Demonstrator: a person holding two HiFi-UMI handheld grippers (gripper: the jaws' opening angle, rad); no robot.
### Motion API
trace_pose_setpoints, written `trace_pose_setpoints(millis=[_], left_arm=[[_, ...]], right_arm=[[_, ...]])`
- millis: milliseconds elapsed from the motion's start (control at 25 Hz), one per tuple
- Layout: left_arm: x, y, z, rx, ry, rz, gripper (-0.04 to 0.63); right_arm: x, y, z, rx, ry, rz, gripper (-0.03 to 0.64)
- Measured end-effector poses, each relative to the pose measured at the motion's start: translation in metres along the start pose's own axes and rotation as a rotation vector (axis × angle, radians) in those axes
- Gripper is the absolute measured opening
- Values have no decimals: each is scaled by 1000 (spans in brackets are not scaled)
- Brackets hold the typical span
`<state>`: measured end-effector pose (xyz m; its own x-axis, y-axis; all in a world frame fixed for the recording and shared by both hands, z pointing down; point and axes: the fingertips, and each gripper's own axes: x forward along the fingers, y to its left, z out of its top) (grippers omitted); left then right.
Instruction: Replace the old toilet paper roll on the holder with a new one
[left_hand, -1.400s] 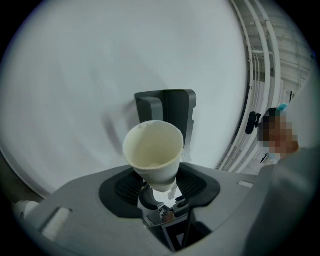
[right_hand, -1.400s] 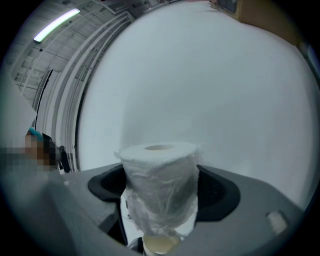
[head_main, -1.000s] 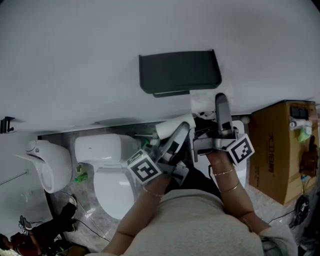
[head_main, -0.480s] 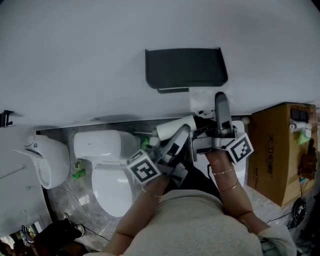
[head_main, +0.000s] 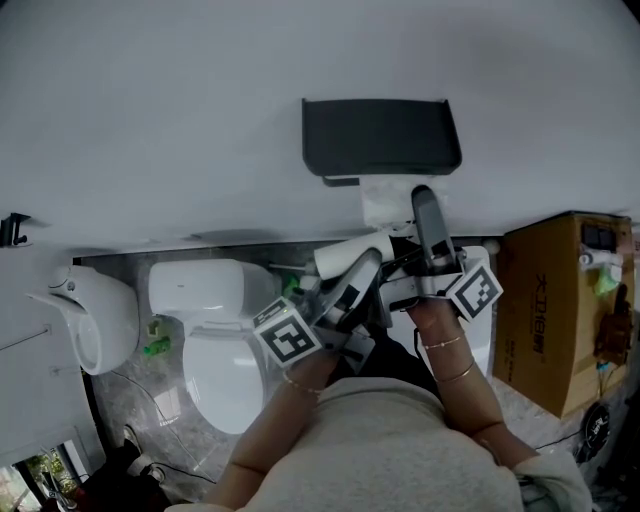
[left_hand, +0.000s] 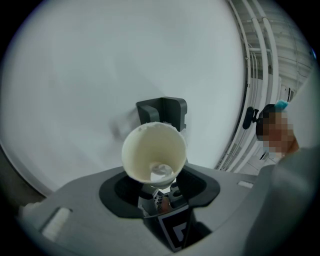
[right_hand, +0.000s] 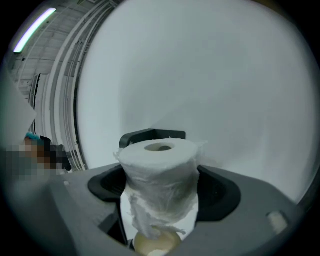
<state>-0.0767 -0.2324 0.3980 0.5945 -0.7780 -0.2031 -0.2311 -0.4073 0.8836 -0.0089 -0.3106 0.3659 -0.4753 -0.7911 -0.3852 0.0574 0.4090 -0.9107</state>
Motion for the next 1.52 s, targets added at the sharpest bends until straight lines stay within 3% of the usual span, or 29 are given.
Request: trace_pose_setpoints(millis=[600, 1160, 1520], left_arm=[[1, -9, 6, 28, -13, -26, 210], [-7, -31, -2, 27, 24, -92, 210], [-25, -58, -18, 88, 60, -139, 210]], right_arm=[[-1, -2, -29, -43, 147, -59, 414], [-28, 15, -37, -77, 139, -53, 414], [-62, 43, -47, -159, 137, -32, 413]])
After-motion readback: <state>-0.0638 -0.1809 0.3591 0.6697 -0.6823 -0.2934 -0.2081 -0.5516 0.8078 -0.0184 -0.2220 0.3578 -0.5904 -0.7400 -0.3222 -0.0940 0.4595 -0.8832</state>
